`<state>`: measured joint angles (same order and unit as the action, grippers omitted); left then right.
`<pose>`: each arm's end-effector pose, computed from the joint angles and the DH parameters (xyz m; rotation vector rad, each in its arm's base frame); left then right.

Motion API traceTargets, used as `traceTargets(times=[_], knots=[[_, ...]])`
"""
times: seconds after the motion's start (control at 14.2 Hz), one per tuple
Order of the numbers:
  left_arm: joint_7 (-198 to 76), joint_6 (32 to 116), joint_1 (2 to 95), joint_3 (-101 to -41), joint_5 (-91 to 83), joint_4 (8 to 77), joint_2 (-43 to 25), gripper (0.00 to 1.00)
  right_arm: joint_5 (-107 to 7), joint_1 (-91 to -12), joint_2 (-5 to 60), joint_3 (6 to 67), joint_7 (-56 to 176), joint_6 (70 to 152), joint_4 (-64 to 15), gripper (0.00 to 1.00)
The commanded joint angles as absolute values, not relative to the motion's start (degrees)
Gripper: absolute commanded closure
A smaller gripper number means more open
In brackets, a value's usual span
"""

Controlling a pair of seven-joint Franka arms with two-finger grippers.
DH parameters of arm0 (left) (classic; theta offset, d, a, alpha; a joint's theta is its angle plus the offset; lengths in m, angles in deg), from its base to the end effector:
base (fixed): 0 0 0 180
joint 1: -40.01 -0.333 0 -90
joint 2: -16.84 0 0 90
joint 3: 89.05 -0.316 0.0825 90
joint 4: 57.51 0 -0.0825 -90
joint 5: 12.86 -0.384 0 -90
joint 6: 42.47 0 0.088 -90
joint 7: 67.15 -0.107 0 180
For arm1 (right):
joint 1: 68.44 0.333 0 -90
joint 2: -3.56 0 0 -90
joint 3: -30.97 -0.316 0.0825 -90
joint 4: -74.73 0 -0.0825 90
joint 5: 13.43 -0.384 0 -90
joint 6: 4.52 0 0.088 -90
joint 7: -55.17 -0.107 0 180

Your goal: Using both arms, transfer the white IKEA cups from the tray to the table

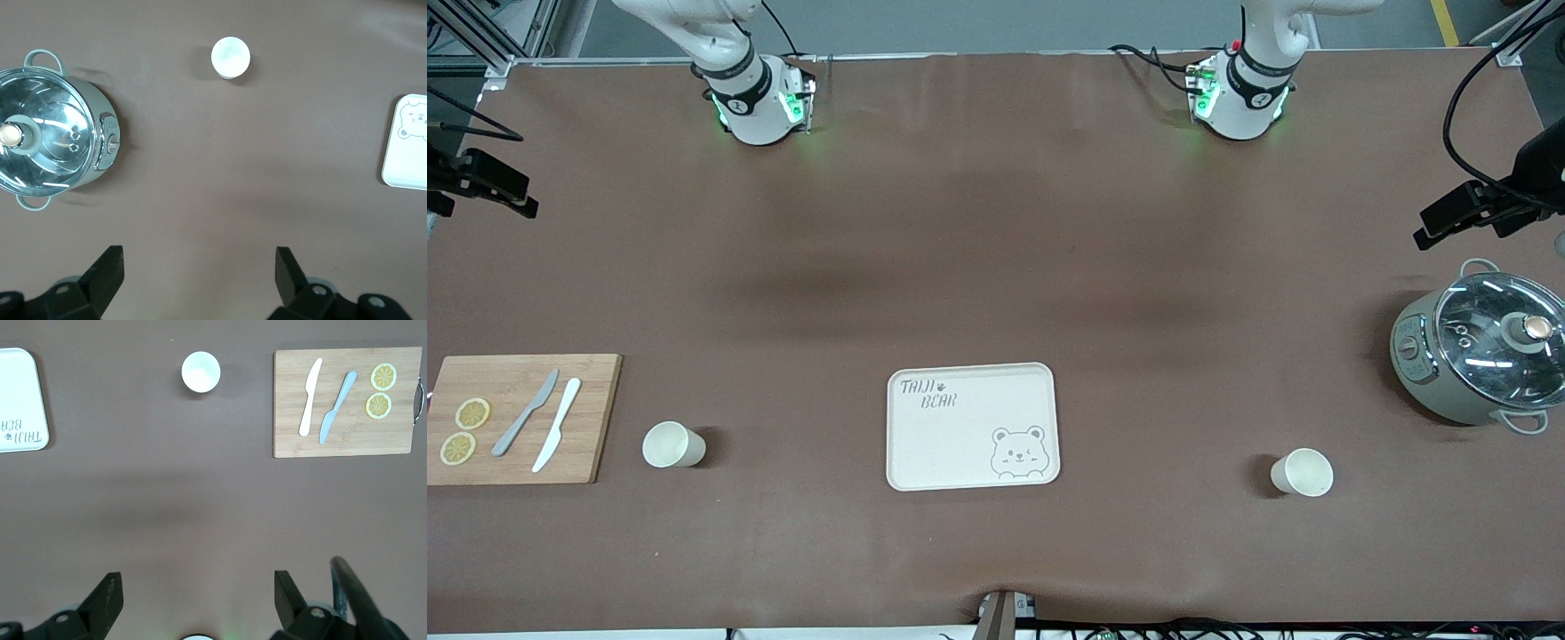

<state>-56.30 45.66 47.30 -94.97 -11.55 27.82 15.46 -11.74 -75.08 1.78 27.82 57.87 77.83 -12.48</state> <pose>0.5591 -0.0167 0.6466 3.1080 0.2560 0.0352 0.5298 -0.0353 0.6527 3.1122 -0.0265 -0.0862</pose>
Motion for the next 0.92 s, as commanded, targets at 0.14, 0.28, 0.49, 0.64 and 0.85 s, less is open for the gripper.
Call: traceTargets(times=[0.14, 0.28, 0.49, 0.64, 0.85], knots=[[-56.7, 45.6, 47.3, -94.8, -10.8, 25.1, 14.1, 0.0, -11.8, -75.2, 0.9, 27.5, 56.8, 78.2, -13.2, 0.0], [-56.8, 45.6, 47.0, -94.6, -10.8, 23.9, 13.3, 0.0, -11.8, -75.2, 0.9, 27.4, 56.8, 78.2, -13.2, 0.0], [-56.7, 45.6, 47.1, -94.8, -10.8, 23.9, 13.3, 0.0, -11.8, -75.2, 1.0, 27.5, 56.8, 78.3, -13.2, 0.0], [-56.5, 45.6, 47.1, -94.8, -10.8, 23.9, 13.3, 0.0, -11.8, -75.1, 1.0, 27.4, 56.8, 78.3, -13.3, 0.0], [-56.4, 45.6, 47.1, -94.8, -10.8, 23.9, 13.2, 0.0, -11.9, -75.1, 1.3, 27.4, 56.8, 78.4, -13.3, 0.0]])
